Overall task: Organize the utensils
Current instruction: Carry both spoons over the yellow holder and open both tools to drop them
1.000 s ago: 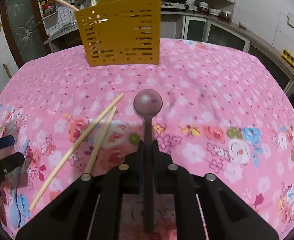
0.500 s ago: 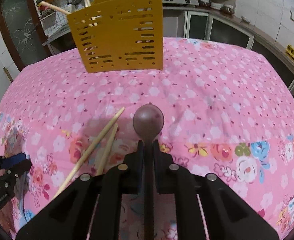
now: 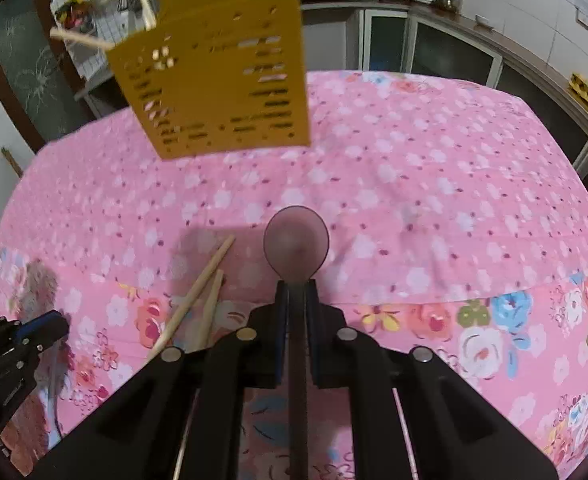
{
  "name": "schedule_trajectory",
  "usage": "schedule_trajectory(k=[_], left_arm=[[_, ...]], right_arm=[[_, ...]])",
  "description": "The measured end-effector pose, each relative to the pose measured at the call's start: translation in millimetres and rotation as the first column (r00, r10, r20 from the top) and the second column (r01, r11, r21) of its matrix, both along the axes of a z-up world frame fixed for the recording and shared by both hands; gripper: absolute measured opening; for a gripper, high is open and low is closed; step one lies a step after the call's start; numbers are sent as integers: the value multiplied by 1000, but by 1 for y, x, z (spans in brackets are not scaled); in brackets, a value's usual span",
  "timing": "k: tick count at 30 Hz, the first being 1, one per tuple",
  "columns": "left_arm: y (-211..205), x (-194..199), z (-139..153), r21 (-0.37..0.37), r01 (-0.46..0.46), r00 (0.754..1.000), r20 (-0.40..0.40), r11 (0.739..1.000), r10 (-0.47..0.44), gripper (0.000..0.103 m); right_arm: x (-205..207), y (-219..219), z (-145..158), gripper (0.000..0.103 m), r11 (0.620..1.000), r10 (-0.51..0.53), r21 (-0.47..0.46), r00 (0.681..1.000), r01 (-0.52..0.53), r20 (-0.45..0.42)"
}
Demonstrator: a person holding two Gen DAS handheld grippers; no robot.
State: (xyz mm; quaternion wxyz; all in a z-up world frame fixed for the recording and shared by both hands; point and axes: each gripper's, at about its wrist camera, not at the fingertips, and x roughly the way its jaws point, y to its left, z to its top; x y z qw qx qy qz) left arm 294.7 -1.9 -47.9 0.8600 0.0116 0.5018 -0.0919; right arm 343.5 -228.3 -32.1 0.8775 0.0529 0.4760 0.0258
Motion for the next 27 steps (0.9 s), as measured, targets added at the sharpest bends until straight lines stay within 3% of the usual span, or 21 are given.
schedule_trajectory(k=[8,15,27], left_arm=[[2,-7,36,-6,-22,992,125,1000,23,6],[7,-23,75,-41,-23,958,285,999,34,6],[19,-28,102,-91,-32,930,363,995,63,6]], right_arm=[[-21,-21,27,9,997,-41,68,993,33,113],[-41,-35,45,9,991,-68,125,968,38,243],[-52,-35,61,9,993,-72,118,933,32,353]])
